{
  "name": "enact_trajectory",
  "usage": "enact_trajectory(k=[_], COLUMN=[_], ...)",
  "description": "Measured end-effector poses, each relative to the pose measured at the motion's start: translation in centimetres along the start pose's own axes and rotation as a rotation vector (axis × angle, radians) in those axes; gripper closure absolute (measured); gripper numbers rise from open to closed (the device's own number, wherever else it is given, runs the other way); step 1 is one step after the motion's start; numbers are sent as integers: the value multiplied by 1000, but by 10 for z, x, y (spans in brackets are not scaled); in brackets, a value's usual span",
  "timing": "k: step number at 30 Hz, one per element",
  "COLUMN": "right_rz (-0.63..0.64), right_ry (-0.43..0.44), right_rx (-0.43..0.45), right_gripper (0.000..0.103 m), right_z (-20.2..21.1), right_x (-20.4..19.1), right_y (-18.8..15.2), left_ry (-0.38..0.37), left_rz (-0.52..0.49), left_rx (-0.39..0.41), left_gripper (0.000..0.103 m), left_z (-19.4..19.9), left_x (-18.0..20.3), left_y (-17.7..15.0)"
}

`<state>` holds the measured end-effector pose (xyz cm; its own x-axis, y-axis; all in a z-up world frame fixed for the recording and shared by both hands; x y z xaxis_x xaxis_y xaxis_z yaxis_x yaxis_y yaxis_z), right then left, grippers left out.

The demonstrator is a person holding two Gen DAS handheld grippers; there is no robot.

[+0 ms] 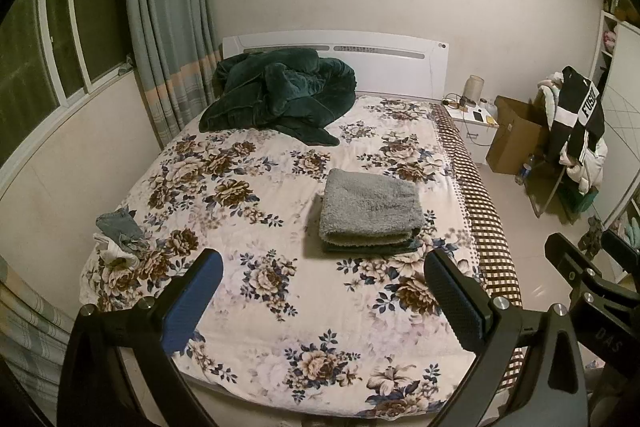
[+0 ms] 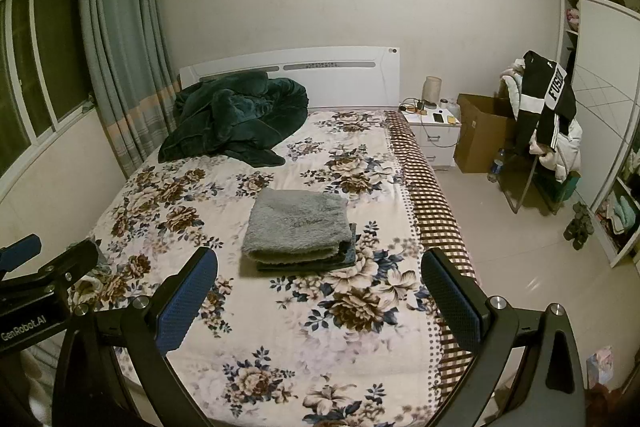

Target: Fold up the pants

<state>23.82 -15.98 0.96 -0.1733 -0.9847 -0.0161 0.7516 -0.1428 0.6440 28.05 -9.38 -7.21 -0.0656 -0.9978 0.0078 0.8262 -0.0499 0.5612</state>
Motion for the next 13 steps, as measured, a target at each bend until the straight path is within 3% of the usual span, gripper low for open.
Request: enact_trajectory(k=[13], right_rz=[0], right_ry=[2], right_rx=[-2], right_gripper=[0], right_z=[0], right_x=[0], right_y=[0], left_ry=[0], left_rz=[1], left_rx=[5], left_gripper=[0], left_z=[1], left_x=[-1], left_y=[2])
Point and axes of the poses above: each gripper's, at about its wrist camera, not at the fingertips, and z roughly against the way its jaws point, x to its right, y to its top, the point moved 8 cm from there along -z, roughly the way its jaws point, and after that the axes turned 13 degrees about -x, right-handed, at the moved point
